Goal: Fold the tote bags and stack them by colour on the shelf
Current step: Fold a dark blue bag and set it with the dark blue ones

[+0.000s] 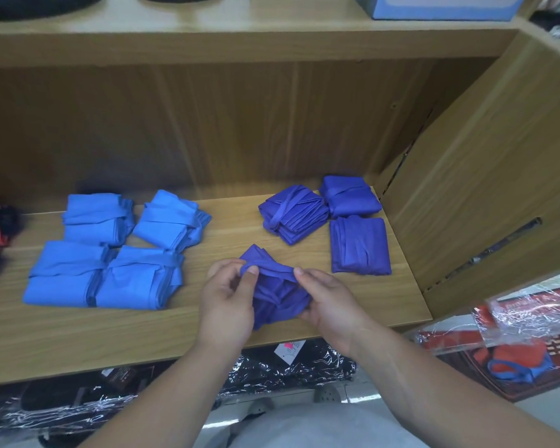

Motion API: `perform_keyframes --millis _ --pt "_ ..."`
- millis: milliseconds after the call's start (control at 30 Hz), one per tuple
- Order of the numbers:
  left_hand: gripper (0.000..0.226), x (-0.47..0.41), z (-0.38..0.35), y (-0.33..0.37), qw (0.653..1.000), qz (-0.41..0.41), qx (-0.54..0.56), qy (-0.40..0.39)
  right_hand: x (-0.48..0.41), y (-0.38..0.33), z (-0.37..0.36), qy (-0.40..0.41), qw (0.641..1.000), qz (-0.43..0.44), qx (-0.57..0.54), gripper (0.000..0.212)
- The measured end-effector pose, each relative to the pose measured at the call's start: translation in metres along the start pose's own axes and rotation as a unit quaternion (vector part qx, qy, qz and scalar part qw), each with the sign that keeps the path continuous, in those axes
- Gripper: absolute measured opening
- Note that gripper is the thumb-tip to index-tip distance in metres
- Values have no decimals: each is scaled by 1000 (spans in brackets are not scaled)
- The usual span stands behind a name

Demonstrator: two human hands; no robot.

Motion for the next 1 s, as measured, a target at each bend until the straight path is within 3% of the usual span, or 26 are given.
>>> perform_keyframes --millis 267,467,600,733,1000 --pt "29 3 3 4 995 61 68 -27 2 -17 -4 2 994 -4 113 26" --pt "27 2 9 10 987 75 128 -67 -2 -31 -21 26 999 36 13 34" --pt "25 11 19 4 975 71 167 -127 -5 -44 -38 8 996 67 64 21" --pt "19 13 27 2 970 84 210 -89 -9 -45 -55 -30 987 80 139 19" --pt "23 17 29 2 975 58 210 -52 -1 -16 -52 0 961 146 236 26"
Point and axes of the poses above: each hand's wrist, its own x-axis away from the middle knuckle, its own z-axis out of the back of the hand, y = z × x, the point moved 2 cm from there along -x, towards the middle knuckle, and after that the axes turned 9 degrees about -y, right-handed, at the moved point
